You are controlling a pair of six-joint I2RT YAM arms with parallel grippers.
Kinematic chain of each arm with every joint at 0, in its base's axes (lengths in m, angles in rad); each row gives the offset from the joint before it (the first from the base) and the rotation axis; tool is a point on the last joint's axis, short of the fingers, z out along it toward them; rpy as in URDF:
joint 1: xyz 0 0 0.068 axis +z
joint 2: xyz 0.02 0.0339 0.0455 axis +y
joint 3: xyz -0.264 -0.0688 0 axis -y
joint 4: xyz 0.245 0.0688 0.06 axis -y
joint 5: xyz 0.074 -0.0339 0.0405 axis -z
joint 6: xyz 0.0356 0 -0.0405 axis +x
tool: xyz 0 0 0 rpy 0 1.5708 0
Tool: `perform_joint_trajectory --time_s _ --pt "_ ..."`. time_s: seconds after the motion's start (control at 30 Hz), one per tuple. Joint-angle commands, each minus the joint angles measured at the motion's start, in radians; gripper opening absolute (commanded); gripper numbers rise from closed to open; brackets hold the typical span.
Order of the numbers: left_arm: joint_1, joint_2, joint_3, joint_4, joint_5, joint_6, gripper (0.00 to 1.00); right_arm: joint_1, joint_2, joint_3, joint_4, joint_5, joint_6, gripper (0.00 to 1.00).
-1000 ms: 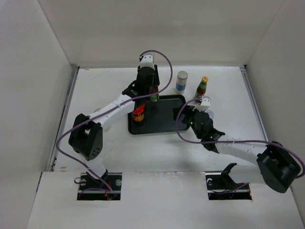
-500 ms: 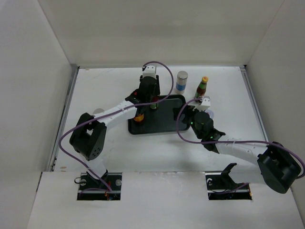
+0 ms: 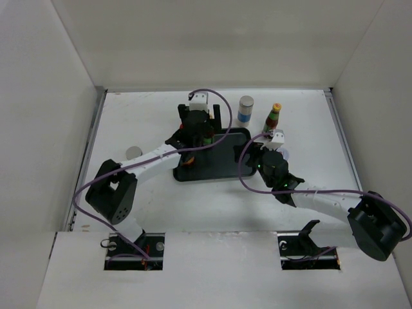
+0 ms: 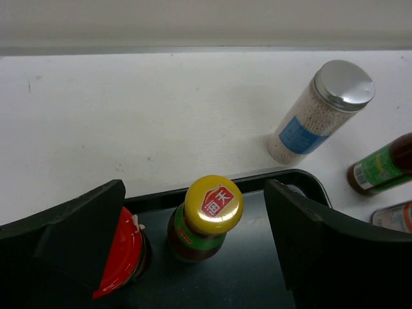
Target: Organize the condiment bottles
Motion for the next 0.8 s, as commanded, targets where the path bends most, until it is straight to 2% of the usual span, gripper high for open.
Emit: perform_joint_trajectory --time_s 0.0,0.13,0.23,0.37,0.47,0.63,0.77 --pt "-0.018 -0.121 0.003 0.096 -0.047 0.047 0.94 0.003 -0.007 0.016 0.032 0.012 -0.007 0.95" --pt "-0.012 -0.205 -0.011 0.073 -0.101 0.053 0.95 -0.002 -0.01 0.01 0.037 0.006 0.002 0.95" --pt "-0.001 -0.308 -0.053 -0.007 -0.205 0.036 0.94 -0.002 -0.016 0.007 0.04 0.006 0.001 0.95" --pt "0.011 -0.463 -0.144 -0.232 -0.389 -0.033 0.95 -0.005 -0.007 0.012 0.037 0.002 0.007 0.95" --pt "0.036 -0.575 -0.22 -0.428 -0.469 -0.126 0.96 -0.003 0.007 0.012 0.043 0.0 0.007 0.95" --pt "0.149 -0.696 -0.3 -0.7 -0.451 -0.318 0.98 -0.003 0.024 0.022 0.037 -0.017 0.011 0.95" --pt "0.27 -0.732 -0.336 -0.743 -0.333 -0.361 0.99 -0.003 0.013 0.022 0.032 -0.026 0.008 0.97"
